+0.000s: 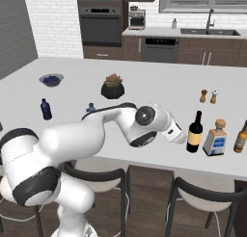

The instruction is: Move the plastic bottles in the middle to the plastics group, and the glass bottles in the middle to the glass group.

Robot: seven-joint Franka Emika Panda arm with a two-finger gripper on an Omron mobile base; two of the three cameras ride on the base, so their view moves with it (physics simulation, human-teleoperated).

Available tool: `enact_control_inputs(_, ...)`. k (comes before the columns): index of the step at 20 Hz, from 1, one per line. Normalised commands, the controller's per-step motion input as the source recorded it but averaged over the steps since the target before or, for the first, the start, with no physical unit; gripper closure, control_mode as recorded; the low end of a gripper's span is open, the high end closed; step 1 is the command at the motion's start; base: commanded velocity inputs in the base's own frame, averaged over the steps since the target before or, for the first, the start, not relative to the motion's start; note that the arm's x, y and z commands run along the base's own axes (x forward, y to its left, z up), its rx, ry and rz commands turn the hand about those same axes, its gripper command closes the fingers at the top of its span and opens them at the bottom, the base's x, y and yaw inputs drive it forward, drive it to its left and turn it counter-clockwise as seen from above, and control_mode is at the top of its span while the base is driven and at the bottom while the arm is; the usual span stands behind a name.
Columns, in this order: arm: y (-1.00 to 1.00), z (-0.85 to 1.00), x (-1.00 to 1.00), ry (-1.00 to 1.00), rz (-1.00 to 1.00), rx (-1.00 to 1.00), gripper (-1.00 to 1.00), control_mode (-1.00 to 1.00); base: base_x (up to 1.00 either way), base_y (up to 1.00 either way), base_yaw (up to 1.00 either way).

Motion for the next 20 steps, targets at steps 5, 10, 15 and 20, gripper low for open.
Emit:
enact_control_inputs(5, 0.34, 1.0, -0.19, 0.02, 0.07, 0.0, -1.0, -1.0, 0.0, 0.0, 0.0)
enact_control_inputs(10, 0.33, 0.56, -0.26, 0.1, 0.18, 0.0, -1.0, -1.0, 0.0, 0.0, 0.0)
enact_control_inputs(15, 0.17, 0.0, -0.2, 0.02, 0.2, 0.0, -1.0, -1.0, 0.0, 0.0, 0.0)
enact_control_inputs(20, 0.63, -0.02, -0.02, 0.08, 0.22, -0.07, -1.0, -1.0, 0.0, 0.0, 0.0)
